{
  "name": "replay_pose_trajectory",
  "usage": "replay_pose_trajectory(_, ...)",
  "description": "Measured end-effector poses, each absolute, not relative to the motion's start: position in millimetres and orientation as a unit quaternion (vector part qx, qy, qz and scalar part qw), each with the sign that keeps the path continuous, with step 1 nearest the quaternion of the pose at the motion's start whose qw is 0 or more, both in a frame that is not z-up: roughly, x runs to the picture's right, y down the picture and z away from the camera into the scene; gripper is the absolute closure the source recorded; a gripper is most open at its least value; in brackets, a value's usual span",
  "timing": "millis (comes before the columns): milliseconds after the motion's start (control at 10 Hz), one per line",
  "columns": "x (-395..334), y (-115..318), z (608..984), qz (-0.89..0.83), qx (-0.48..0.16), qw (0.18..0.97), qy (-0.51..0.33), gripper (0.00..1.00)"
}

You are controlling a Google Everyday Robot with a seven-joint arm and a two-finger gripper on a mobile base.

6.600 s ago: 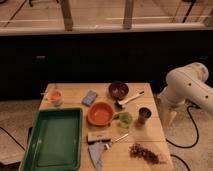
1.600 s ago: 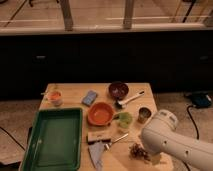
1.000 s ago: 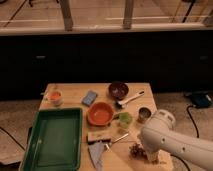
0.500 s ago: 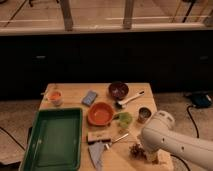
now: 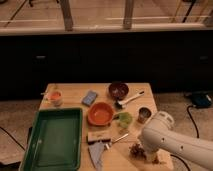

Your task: Place grapes in red bowl

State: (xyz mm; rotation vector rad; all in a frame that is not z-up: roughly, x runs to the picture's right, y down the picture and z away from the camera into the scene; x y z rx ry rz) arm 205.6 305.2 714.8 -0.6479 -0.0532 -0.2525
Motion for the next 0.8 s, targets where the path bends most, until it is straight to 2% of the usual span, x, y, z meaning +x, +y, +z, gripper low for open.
replay_pose_trajectory(200,205.7,306.0,719.4,-0.120,-0.318,0.940,-0.027,0.36)
replay_pose_trajectory(400,207.2,307.7,721.4,-0.116,-0.319,0.940,-0.027,0.36)
replay_pose_trajectory(600,207.8,308.2,722.6,-0.112,-0.318,0.941,-0.026,0.47)
replay_pose_trajectory(700,209.5,305.9,720.7,-0.109,-0.316,0.942,-0.024,0.57)
replay_pose_trajectory(800,209.7,303.4,718.0,-0.106,-0.316,0.942,-0.025,0.59)
